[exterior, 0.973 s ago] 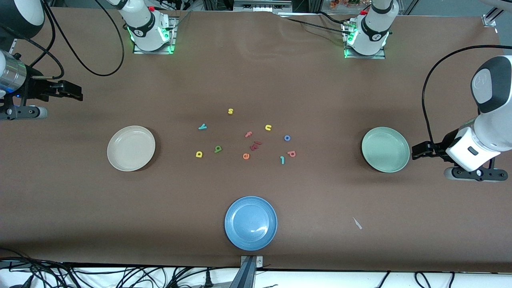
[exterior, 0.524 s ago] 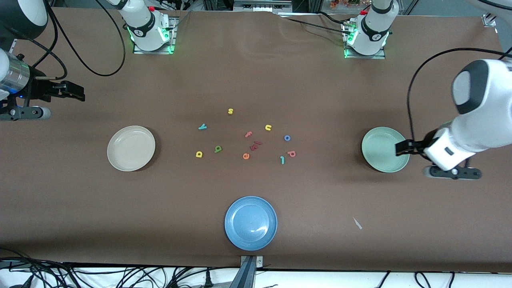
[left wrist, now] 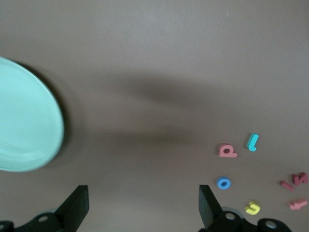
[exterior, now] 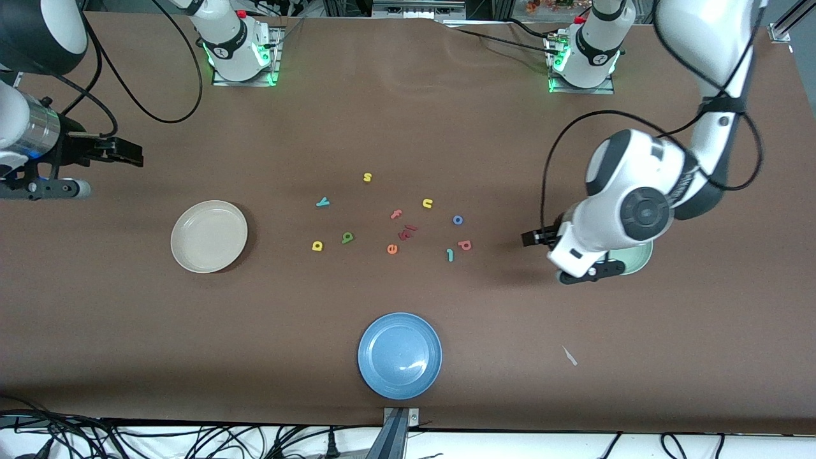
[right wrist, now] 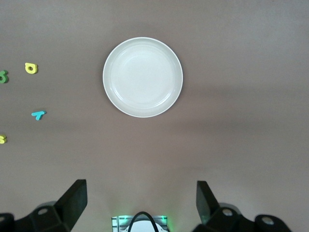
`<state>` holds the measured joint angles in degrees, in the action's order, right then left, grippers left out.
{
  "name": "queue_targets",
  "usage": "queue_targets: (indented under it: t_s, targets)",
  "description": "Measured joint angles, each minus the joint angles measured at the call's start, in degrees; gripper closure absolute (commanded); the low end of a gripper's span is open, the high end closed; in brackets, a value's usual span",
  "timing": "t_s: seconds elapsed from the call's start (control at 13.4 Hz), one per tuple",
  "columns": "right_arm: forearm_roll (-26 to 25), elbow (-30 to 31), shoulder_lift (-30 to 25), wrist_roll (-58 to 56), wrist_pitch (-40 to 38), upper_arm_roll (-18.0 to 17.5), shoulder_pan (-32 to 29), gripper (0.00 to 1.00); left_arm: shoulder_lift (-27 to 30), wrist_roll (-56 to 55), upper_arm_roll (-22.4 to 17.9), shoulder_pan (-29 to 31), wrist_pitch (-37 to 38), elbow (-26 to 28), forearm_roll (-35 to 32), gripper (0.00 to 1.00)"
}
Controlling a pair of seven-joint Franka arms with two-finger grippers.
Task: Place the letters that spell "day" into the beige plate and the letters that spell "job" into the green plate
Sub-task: 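Move the left gripper over the blue letter o, then grasp the blue o while the right gripper reaches the yellow d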
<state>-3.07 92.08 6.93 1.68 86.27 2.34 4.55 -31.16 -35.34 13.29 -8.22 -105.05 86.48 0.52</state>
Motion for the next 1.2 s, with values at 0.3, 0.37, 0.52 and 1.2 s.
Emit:
queue_targets:
  t_s: [0.3,0.37,0.52,1.2]
  targets:
    - [0.2,0.0,1.5,0.7,2.0,-0.1,0.3,0.00,-3.7,-12.6,0.2,-4.8,-7.5,1.5,0.0,0.00]
    - [0.7,0.0,1.8,0.7,2.5,-0.1,0.3,0.00,-3.9,-15.3,0.2,-5.8,-10.3,3.1,0.0,0.00]
    - [1.7,0.0,2.4,0.7,3.1,-0.1,0.7,0.00,-4.0,-20.2,0.4,-7.3,-15.5,6.5,0.0,0.00]
    - [2.1,0.0,5.7,3.1,7.2,-0.3,8.2,0.00,-6.6,-32.4,0.5,-12.5,-28.6,14.3,0.0,0.15]
